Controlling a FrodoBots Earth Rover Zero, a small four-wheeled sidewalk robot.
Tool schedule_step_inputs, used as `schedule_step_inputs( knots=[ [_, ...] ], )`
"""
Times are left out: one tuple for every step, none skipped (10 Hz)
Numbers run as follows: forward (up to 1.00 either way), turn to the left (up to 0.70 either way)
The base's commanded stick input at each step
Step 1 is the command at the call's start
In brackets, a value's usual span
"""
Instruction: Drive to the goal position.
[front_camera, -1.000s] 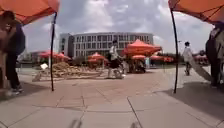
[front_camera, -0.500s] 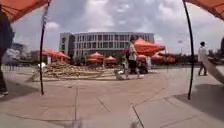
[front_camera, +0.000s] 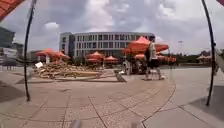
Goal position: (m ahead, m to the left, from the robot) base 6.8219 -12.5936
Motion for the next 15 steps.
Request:
schedule_step_inputs(
  knots=[
    [0.85,-0.01],
    [0.85,-0.01],
    [0.85,-0.01],
    [0.85,-0.02],
    [0.85,-0.03],
    [0.85,-0.27],
    [0.85,-0.35],
    [0.85,-0.35],
    [0.85,-0.35],
    [0.85,-0.35],
    [0.85,-0.35],
    [0.85,-0.35],
    [0.85,-0.35],
    [0.85,-0.35],
    [0.85,-0.29]
  ],
)
